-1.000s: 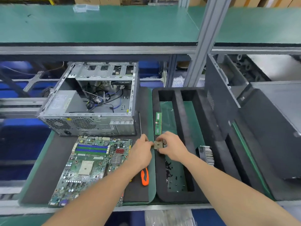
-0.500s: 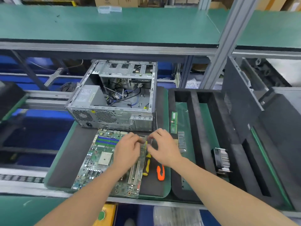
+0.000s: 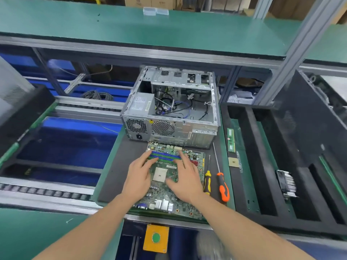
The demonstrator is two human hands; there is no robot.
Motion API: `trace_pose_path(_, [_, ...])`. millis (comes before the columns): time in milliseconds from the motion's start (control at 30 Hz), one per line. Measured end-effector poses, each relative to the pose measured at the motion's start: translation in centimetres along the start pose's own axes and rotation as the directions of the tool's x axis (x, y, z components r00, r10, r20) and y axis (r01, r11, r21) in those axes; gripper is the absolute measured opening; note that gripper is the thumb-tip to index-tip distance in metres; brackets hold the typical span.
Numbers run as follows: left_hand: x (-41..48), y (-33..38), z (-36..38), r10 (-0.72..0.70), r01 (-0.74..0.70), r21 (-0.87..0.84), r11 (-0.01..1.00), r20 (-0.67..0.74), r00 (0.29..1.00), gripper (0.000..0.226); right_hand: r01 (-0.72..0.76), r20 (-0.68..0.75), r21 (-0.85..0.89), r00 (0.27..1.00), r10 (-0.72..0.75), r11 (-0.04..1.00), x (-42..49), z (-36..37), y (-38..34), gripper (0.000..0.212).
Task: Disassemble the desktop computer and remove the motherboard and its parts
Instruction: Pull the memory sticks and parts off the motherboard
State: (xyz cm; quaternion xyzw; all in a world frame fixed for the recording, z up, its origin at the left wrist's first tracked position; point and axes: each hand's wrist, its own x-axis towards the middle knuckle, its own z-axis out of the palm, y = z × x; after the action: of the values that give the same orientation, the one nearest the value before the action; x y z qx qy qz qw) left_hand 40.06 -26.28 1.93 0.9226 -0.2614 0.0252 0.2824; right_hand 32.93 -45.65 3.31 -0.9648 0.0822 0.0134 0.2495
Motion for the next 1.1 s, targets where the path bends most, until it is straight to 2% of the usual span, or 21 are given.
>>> trace_pose_path(100, [-0.4,-0.3,0.6,-0.055,0.054,0.040,0.998,0.033,0.998,0.062,-0.011,-0.008,-0.043,1.000,0.011,0.999,0.0,0.2,-0.3,0.087])
trace_pose_path(367, [-0.4,-0.8,1.0,-0.032,0.032,0.036,0.999,0.001,0.999,0.057,-0.055,0.005,-0.070,0.998,0.055,0.996,0.0,0.1,-1.0,0.095])
trace_pose_path(700, [-0.3,-0.7,1.0,-0.058,0.056,0.049,0.997,0.038,0.998,0.061,0.006,0.029,-0.088,1.000,-0.004,0.996,0.0,0.0,-0.4,0.093])
trace_pose_path(800, [-0.4,-0.3,0.7,-0.058,0.055,0.068,0.996,0.037,0.998,0.060,0.010,0.038,-0.056,0.999,-0.008,0.998,0.0,-0.4,-0.5,0.094])
trace_pose_path(900, [-0.1,0.3,0.3,-0.057,0.054,0.103,0.993,0.028,0.998,0.058,-0.013,0.055,0.090,0.998,0.008,0.996,-0.1,-1.3,-0.3,0.085])
trace_pose_path(1000, [0.6,1.4,-0.2,-0.174,0.174,0.052,0.983,-0.018,0.985,0.054,-0.071,0.032,0.179,0.997,0.066,0.981,-0.5,-2.7,0.1,0.070])
trace_pose_path(1100, [1.4,2.7,-0.4,-0.406,0.402,-0.071,0.913,-0.045,0.913,0.050,-0.059,0.024,0.061,0.998,0.057,0.996,-1.3,-4.0,0.6,0.071])
